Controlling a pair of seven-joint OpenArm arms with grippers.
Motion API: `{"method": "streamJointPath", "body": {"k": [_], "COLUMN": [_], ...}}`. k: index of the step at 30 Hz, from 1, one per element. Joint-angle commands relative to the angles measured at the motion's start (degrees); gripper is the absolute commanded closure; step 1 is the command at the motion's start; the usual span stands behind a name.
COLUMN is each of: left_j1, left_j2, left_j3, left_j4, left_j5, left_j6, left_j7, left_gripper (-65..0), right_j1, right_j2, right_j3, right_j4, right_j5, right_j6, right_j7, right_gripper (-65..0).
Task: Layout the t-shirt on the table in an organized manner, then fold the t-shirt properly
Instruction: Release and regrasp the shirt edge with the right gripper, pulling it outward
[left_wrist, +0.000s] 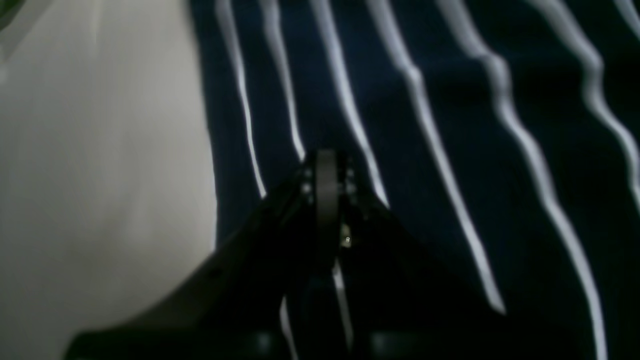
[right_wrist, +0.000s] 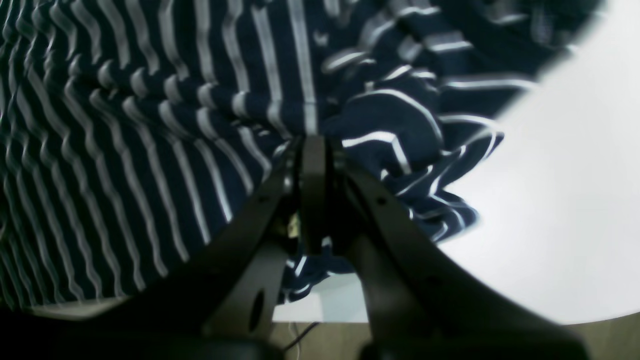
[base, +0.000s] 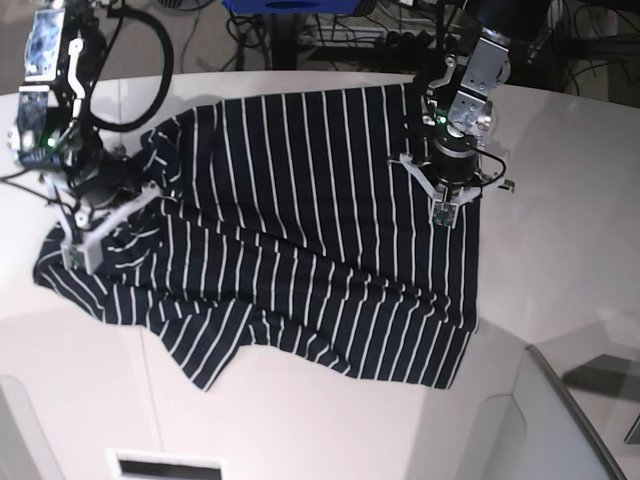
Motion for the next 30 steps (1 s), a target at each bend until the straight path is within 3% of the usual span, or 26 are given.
{"method": "streamJointPath", "body": {"k": [1, 4, 9, 11, 14, 17, 20, 22, 27, 28, 30], "left_j1": [0.2, -0.3, -0.3, -0.4, -0.5, -0.6, -0.6, -0.6, -0.6, -0.6, -0.6], "left_j2": [-0.4, -0.7, -0.7, -0.7, -0.7, -0.7, -0.7, -0.7, -0.7, -0.7, -0.7], "left_j3": [0.0, 0.0, 0.0, 0.0, 0.0, 0.0, 0.0, 0.0, 0.0, 0.0, 0.0], "left_j4": [-0.7, -1.8, -2.1, -2.1, -2.1, -1.9, -2.1, -2.2, -2.9, -3.0, -3.2], "left_j5": [-0.4, -0.4, -0.4, -0.4, -0.4, -0.4, -0.4, -0.4, -0.4, -0.4, -0.5], "left_j6": [-0.7, -0.7, -0.7, -0.7, -0.7, -0.7, -0.7, -0.7, -0.7, -0.7, -0.7], "left_j7": [2.1, 2.1, 2.1, 2.1, 2.1, 2.1, 2.1, 2.1, 2.1, 2.1, 2.1], "left_gripper": [0.0, 0.0, 0.0, 0.0, 0.0, 0.0, 0.0, 0.0, 0.0, 0.0, 0.0], "right_j1": [1.1, 4.9, 9.1, 11.2, 14.2, 18.9, 21.5, 23.0, 22.4, 20.9, 17.5], "right_j2": [-0.1, -0.5, -1.7, -0.2, 0.2, 0.8, 1.6, 1.9, 3.3, 4.3, 5.6], "right_j3": [-0.6, -4.5, -7.7, -12.8, -15.0, -20.3, -22.7, -23.2, -22.8, -22.6, -19.9], "right_j4": [0.6, -3.4, -10.5, -13.5, -18.2, -23.9, -27.3, -27.5, -19.9, -16.8, -10.2], "right_j5": [0.0, 0.0, 0.0, 0.0, 0.0, 0.1, 0.1, 0.0, 0.0, 0.0, 0.0], "right_j6": [-0.2, -0.2, -2.6, -2.1, -2.3, 0.0, 0.1, 0.1, 0.3, 0.3, 0.1], "right_j7": [0.1, -2.2, -0.5, 0.2, 3.9, 3.8, 4.5, 3.3, -0.5, -0.2, 2.5], "right_gripper": [0.0, 0.0, -0.2, -0.2, -0.2, -0.3, -2.1, -9.8, -44.4, -49.2, -50.6]}}
